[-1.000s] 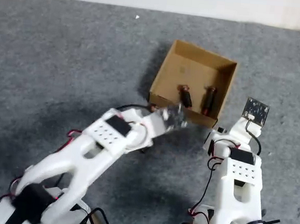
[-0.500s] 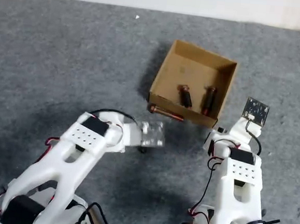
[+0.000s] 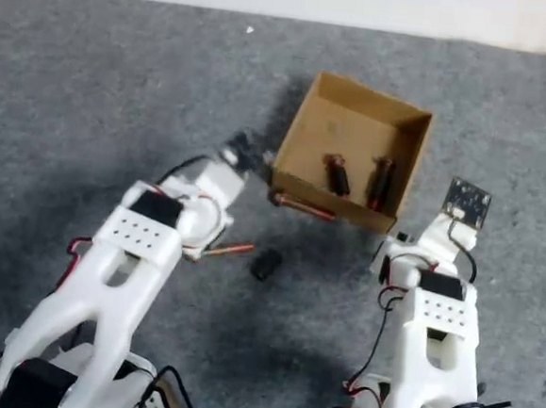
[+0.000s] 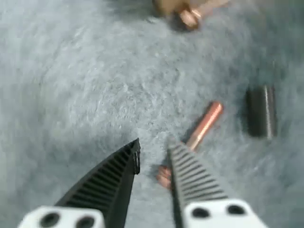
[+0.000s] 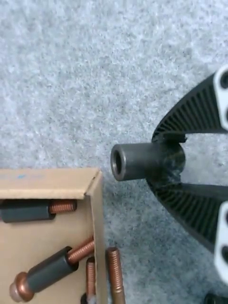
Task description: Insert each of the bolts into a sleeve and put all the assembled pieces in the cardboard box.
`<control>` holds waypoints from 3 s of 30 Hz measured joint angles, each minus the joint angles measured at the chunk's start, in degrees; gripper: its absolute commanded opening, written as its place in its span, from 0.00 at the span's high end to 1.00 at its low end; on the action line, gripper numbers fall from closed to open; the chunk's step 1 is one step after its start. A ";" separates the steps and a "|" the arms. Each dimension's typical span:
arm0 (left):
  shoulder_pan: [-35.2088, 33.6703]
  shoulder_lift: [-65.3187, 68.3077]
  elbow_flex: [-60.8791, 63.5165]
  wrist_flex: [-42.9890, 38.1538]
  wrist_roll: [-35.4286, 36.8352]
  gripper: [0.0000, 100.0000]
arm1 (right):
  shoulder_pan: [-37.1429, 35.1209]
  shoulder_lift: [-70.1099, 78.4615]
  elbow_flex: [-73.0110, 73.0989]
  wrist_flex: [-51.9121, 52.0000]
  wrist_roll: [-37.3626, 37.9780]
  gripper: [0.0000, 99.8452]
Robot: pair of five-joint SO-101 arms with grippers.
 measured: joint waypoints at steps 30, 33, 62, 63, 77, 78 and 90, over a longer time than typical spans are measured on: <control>3.16 -0.09 12.84 -5.36 76.22 0.65 | 0.00 0.00 0.00 0.00 0.00 1.00; 3.34 -0.09 15.47 -9.23 76.22 0.65 | 0.00 0.00 0.00 0.00 0.00 1.00; -5.89 16.70 6.95 -12.75 78.77 0.96 | 0.00 0.00 0.00 0.00 0.00 1.00; -5.89 16.70 6.95 -12.75 78.77 0.96 | 0.00 0.00 0.00 0.00 0.00 1.00; -6.07 16.35 5.45 -12.92 69.71 1.00 | 0.00 0.00 0.00 0.00 0.00 1.00; -6.24 15.47 5.54 -12.92 68.84 1.00 | 0.00 0.00 0.00 0.00 0.00 1.00; -6.95 -14.68 17.49 -16.44 58.73 1.00 | 0.00 0.00 0.00 0.00 0.00 1.00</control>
